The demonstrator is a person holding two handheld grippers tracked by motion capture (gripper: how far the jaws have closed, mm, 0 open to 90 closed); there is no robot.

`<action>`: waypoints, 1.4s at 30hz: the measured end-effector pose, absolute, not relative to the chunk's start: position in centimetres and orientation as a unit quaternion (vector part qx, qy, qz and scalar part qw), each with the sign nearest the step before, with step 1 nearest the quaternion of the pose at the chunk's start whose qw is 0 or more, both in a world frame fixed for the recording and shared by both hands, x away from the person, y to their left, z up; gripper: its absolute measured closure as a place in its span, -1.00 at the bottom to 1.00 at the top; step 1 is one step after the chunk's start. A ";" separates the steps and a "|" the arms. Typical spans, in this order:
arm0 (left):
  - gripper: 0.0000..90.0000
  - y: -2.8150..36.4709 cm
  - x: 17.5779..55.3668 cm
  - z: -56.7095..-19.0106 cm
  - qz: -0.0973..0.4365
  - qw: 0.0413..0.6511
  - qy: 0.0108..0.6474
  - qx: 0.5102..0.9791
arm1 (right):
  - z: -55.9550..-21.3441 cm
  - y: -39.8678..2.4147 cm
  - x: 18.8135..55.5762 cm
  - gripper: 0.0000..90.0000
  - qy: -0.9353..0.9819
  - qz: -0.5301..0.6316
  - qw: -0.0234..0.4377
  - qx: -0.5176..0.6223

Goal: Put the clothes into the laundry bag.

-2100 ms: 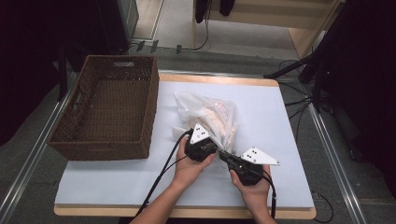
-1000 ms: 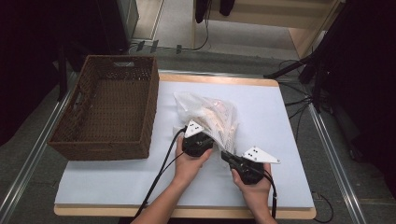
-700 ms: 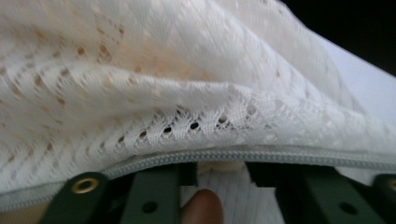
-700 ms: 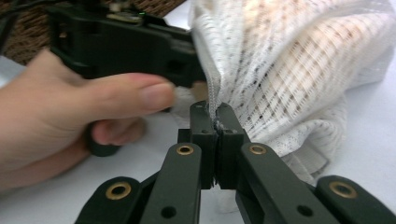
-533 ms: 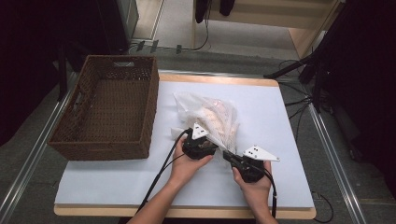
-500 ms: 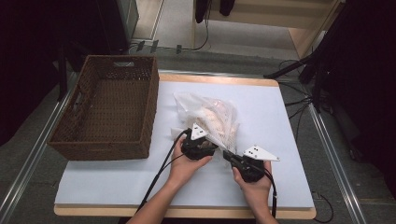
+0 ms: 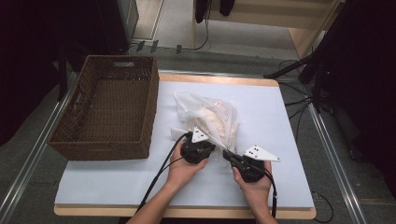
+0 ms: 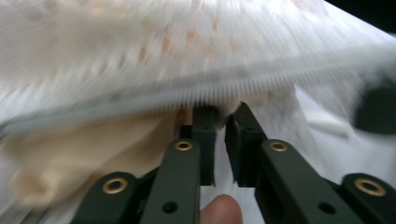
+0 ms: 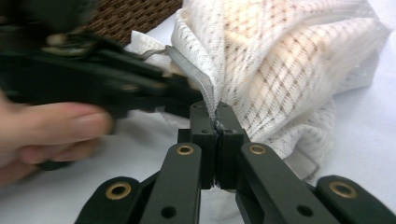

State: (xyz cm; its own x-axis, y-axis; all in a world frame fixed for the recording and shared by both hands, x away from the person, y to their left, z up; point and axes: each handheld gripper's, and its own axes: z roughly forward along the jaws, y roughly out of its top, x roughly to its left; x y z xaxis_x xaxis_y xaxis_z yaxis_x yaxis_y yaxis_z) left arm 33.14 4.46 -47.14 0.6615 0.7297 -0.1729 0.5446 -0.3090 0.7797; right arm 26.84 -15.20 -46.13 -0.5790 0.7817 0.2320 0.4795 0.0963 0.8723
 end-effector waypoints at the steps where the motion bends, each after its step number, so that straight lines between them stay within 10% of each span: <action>1: 0.97 4.0 33.5 -47.1 0.102 0.433 0.400 0.801 | -46.1 -15.1 26.8 0.98 0.727 0.513 0.146 0.433; 13: 0.95 2.3 35.8 -47.9 0.094 0.419 0.419 0.800 | -46.4 -15.6 26.9 0.98 0.725 0.510 0.146 0.439; 19: 0.42 3.6 34.2 -47.7 0.095 0.426 0.397 0.807 | -46.4 -15.8 27.0 0.98 0.723 0.509 0.146 0.443; 26: 0.31 6.2 32.7 -47.6 0.104 0.436 0.399 0.800 | -46.4 -15.7 27.0 0.97 0.723 0.514 0.146 0.438; 35: 0.34 10.1 31.0 -47.0 0.148 0.442 0.428 0.774 | -46.2 -16.6 25.9 0.32 0.713 0.521 0.158 0.442; 42: 0.34 12.1 30.1 -46.7 0.168 0.445 0.435 0.765 | -46.6 -17.4 25.0 0.29 0.710 0.507 0.153 0.465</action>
State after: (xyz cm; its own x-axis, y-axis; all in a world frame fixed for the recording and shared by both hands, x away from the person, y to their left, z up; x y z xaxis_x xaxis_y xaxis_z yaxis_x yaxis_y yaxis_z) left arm 30.08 12.14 -46.67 0.5657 0.8142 -0.1307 0.5159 -0.2258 0.8264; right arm 24.95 -17.38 -46.60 -0.5209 0.8148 0.2544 0.5054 0.0543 0.8612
